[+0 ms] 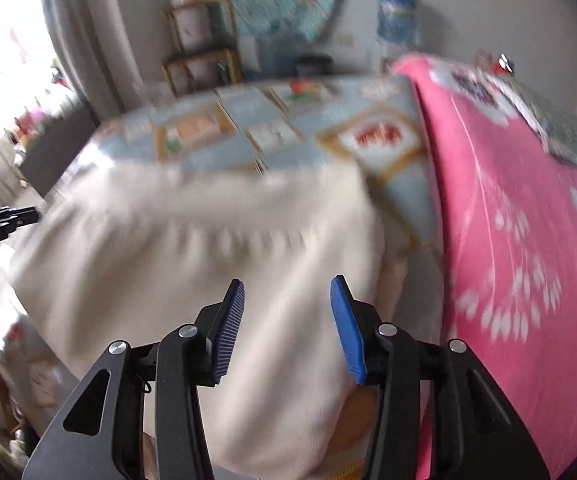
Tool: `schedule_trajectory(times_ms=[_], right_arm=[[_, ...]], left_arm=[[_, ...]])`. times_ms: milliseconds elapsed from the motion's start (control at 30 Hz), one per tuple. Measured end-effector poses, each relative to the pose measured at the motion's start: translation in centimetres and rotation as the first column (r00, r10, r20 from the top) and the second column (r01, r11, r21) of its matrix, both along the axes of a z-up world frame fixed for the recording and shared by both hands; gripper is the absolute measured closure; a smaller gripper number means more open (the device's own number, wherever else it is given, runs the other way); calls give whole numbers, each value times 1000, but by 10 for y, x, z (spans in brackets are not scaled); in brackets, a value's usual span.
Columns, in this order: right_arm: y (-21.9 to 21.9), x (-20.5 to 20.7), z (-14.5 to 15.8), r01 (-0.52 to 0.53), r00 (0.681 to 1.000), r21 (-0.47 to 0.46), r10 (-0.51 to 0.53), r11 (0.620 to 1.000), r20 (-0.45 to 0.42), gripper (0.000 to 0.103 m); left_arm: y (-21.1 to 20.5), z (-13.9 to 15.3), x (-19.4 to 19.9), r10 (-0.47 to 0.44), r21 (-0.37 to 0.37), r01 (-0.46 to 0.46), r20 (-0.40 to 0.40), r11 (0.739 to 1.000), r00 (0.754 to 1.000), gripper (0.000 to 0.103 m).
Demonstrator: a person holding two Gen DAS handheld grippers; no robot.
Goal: Fold large clothes
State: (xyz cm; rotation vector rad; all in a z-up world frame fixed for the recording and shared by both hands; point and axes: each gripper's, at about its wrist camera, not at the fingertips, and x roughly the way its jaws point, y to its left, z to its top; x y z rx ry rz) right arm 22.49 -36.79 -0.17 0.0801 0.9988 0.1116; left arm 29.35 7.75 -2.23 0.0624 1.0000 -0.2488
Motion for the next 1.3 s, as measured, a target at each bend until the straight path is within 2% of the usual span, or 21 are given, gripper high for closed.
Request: schedule_trajectory(times_ms=[100,200,233,333,433,500,533,567,633,667,733,833,900,933,967,1033,1067,1100,1167,1233,1300], right_arm=[[-36,-28,7,128,992,205,-130,970,-4,59],[-57,-61,1,216,976,327,-206,920,-66,50],[-60,-71,-9,238,971,376,-212,895,-110,47],[-67,-90,-36,284,957,486,-218,827,-189,46],[-69,-93,-56,286,957,549,-210,785,-199,46],[-64,-89,-66,250,967,571,-173,782,-187,47],[-60,-87,-67,226,973,557,-152,799,-176,67],[-57,-86,-65,215,975,525,-147,823,-169,79],[-54,-89,-52,190,980,456,-139,870,-144,94],[-53,-89,-46,185,981,429,-138,884,-138,95],[-45,-90,-43,167,982,344,-125,924,-140,96],[-33,-84,-50,166,977,234,-126,958,-175,95],[-30,-84,-45,199,970,166,-169,966,-176,87],[-29,-85,-39,228,963,116,-207,967,-171,77],[-27,-87,-32,251,958,55,-241,966,-155,73],[-16,-95,-11,291,952,-145,-302,946,-53,71],[-11,-96,-3,292,954,-167,-299,942,-18,71],[-6,-97,4,283,959,-151,-284,947,14,71],[6,-94,14,226,973,-70,-222,972,68,71],[31,-86,14,121,987,-53,-114,991,116,71],[46,-78,3,50,994,-47,-45,998,97,71]], left_arm=[[12,1,-20,29,-58,-28,23,998,999,87],[19,6,-45,41,-54,-38,65,998,997,87],[19,8,-58,37,-50,-32,83,998,996,87],[20,9,-87,15,-38,-11,112,999,994,87],[19,-3,-97,15,-16,-13,111,1000,994,86],[20,-5,-100,20,-8,-19,129,1000,991,84],[19,-5,-99,18,-2,-18,133,1000,991,84],[19,-5,-100,17,2,-18,133,1000,991,84],[21,-5,-100,22,-4,-22,127,1000,992,84],[22,-6,-100,24,-9,-23,124,1000,992,84],[24,-7,-101,27,-16,-25,118,1000,993,84],[25,-9,-103,29,-25,-26,116,999,993,84],[27,-7,-105,30,-33,-26,117,999,993,84],[28,-6,-106,29,-37,-25,119,999,992,84],[30,-1,-109,25,-45,-19,130,999,991,84],[33,7,-116,10,-52,-1,164,999,986,84],[34,11,-119,0,-57,10,178,998,984,84],[33,14,-121,-11,-61,23,194,998,981,84],[29,18,-121,-30,-58,43,213,997,977,84],[22,13,-116,-25,-45,34,188,998,982,84],[19,2,-112,-4,-12,6,146,1000,989,84]])
